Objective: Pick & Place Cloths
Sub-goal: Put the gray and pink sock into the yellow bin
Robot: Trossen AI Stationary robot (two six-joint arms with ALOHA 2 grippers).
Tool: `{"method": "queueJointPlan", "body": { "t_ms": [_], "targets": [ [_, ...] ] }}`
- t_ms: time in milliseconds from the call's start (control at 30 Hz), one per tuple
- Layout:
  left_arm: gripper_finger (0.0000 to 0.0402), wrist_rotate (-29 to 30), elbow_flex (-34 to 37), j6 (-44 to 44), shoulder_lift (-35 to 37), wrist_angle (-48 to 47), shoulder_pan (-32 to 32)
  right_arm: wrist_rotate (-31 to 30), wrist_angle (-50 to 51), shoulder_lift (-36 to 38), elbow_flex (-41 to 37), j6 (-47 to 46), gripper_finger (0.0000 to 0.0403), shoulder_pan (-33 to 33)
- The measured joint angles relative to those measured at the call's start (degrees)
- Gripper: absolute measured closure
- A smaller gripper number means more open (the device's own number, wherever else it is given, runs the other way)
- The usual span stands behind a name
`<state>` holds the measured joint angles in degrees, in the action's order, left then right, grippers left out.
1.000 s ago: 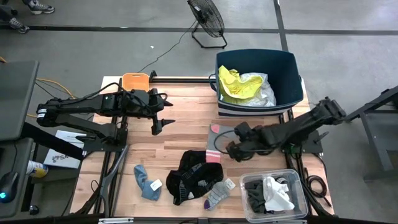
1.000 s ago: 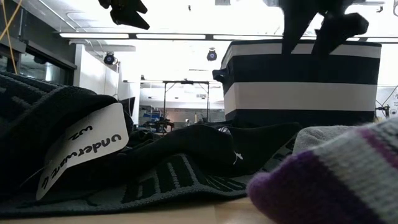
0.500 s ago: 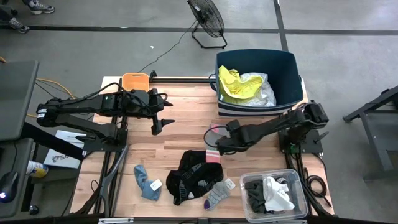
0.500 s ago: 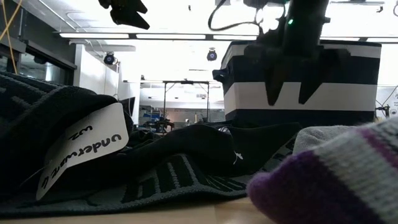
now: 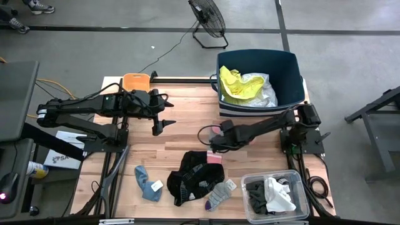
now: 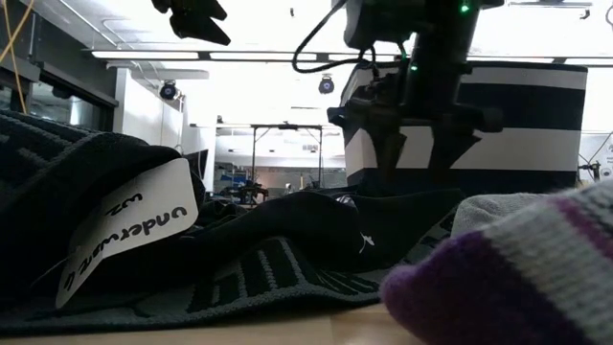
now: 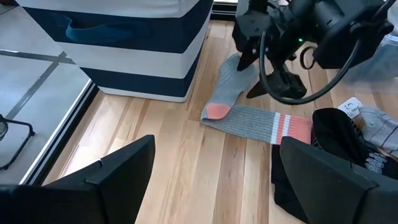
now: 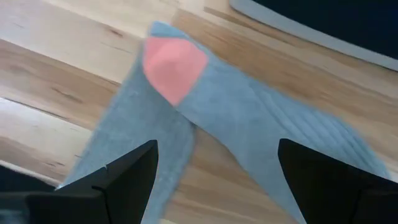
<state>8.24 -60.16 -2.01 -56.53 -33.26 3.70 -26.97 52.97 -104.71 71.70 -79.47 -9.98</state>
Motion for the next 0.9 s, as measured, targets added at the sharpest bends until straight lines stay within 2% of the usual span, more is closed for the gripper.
{"method": "queueJointPlan", "body": {
  "t_ms": [433,900],
  "targets": [
    [0.0062,-0.1,0.0,-0.4,0.0,-0.3,0.0,0.0,-8.9,-3.6,0.0,4.8,0.0081,1.5],
    [0.0062,-0.1,0.0,-1.1,0.0,-1.2,0.0,2.3,-11.1,-9.9,0.1,4.7,0.0082,1.5]
  ]
}}
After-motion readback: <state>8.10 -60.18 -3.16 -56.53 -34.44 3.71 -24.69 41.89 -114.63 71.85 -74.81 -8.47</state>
